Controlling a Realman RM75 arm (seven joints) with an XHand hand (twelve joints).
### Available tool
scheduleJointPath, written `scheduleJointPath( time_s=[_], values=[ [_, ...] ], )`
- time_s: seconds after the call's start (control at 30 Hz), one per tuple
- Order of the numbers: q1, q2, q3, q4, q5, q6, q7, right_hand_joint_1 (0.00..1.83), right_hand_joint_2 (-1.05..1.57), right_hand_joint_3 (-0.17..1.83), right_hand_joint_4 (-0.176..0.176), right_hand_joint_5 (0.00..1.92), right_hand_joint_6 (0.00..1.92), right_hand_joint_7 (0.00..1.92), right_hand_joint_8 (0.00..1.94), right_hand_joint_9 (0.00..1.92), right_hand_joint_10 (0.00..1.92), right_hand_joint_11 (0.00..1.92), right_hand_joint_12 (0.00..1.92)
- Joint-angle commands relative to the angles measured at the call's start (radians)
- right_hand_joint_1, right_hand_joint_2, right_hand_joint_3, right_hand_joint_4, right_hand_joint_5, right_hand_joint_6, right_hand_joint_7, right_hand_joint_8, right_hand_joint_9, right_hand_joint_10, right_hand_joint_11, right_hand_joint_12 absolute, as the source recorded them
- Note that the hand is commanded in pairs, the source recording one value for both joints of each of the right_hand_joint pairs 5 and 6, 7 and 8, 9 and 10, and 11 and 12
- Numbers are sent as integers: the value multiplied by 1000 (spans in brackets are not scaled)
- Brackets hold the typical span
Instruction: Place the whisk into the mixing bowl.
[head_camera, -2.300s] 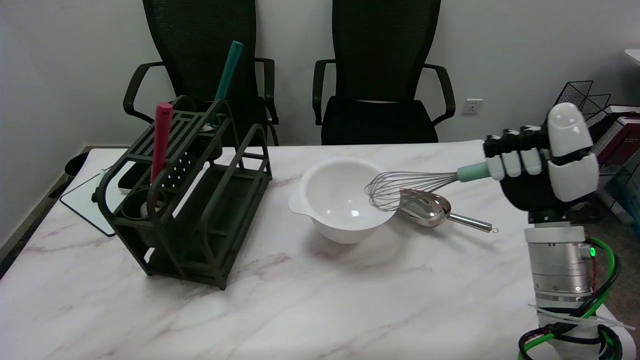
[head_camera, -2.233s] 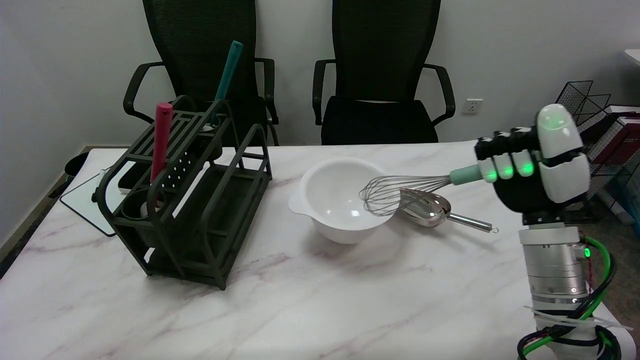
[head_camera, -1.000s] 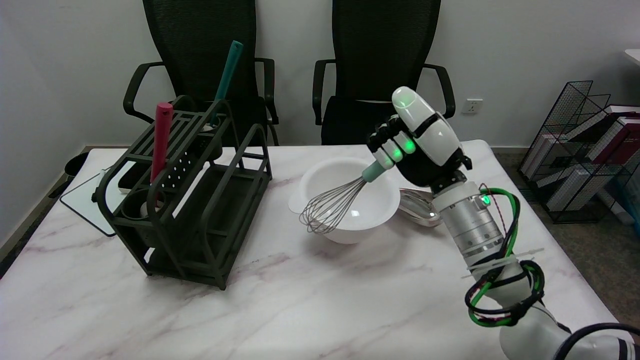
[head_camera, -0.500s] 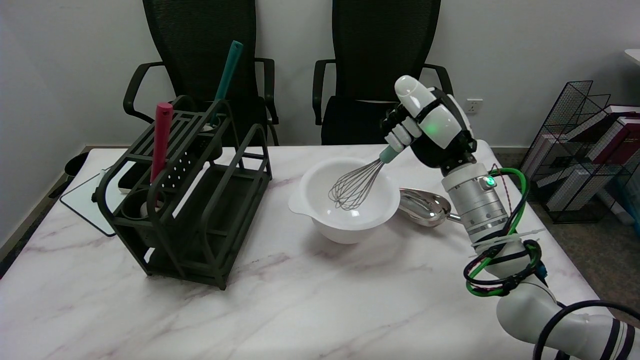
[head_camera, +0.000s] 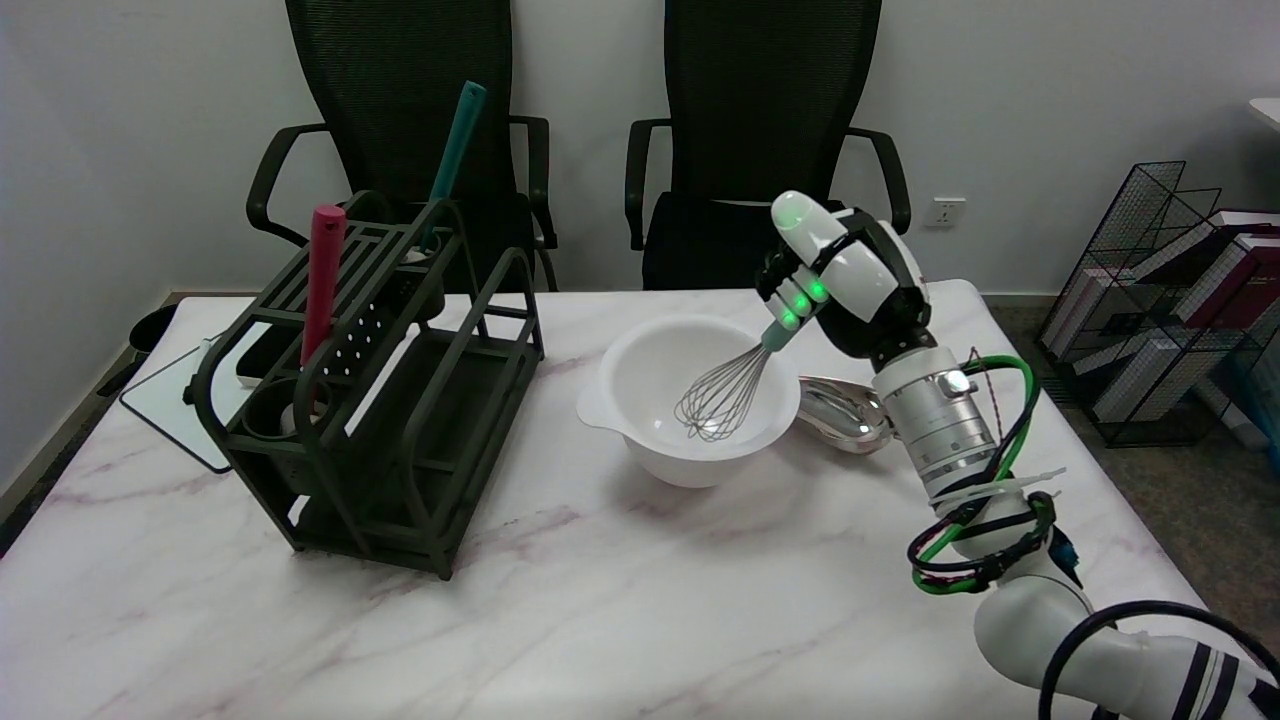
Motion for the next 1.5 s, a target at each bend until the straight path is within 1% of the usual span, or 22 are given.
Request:
scheduleJointPath(
  time_s=[0.03, 0.13, 0.37, 0.47, 0.67, 1.2, 1.3, 1.4, 1.43, 1.47, 1.5],
  values=[
    [39, -52, -23, 139, 4, 47, -2, 1173, 1571, 189, 0, 1920, 1920, 1920, 1920, 1920, 1920, 1883, 1883],
    [77, -57, -54, 195, 4, 96, 37, 1170, 1571, 197, 0, 1920, 1920, 1920, 1920, 1920, 1920, 1857, 1857],
    [185, -82, -147, 358, 9, 198, 220, 1168, 1571, 210, 0, 1920, 1920, 1920, 1920, 1920, 1920, 1794, 1794],
    [210, -94, -189, 409, 50, 227, 268, 1159, 1571, 214, 0, 1920, 1920, 1920, 1920, 1920, 1920, 1742, 1742],
    [206, -120, -219, 435, 115, 259, 273, 1152, 1571, 218, 0, 1920, 1920, 1920, 1920, 1920, 1920, 1689, 1689],
    [155, -127, -211, 464, 117, 306, 273, 1117, 1571, 227, 0, 1920, 1920, 1920, 1920, 1919, 1919, 1605, 1605],
    [151, -127, -215, 475, 120, 306, 276, 1088, 1571, 236, 0, 1920, 1920, 1920, 1920, 1872, 1872, 1573, 1573],
    [150, -128, -217, 485, 122, 306, 276, 1050, 1571, 255, 0, 1920, 1920, 1912, 1912, 1731, 1731, 1506, 1506],
    [150, -128, -218, 489, 122, 306, 276, 1040, 1571, 261, 0, 1920, 1920, 1886, 1886, 1697, 1697, 1485, 1485],
    [150, -128, -218, 490, 122, 306, 280, 1016, 1571, 323, 0, 1920, 1920, 1789, 1789, 1622, 1622, 1438, 1438],
    [150, -128, -219, 493, 122, 306, 288, 1047, 1435, 421, 0, 1920, 1920, 1728, 1728, 1573, 1573, 1375, 1375]
  ],
)
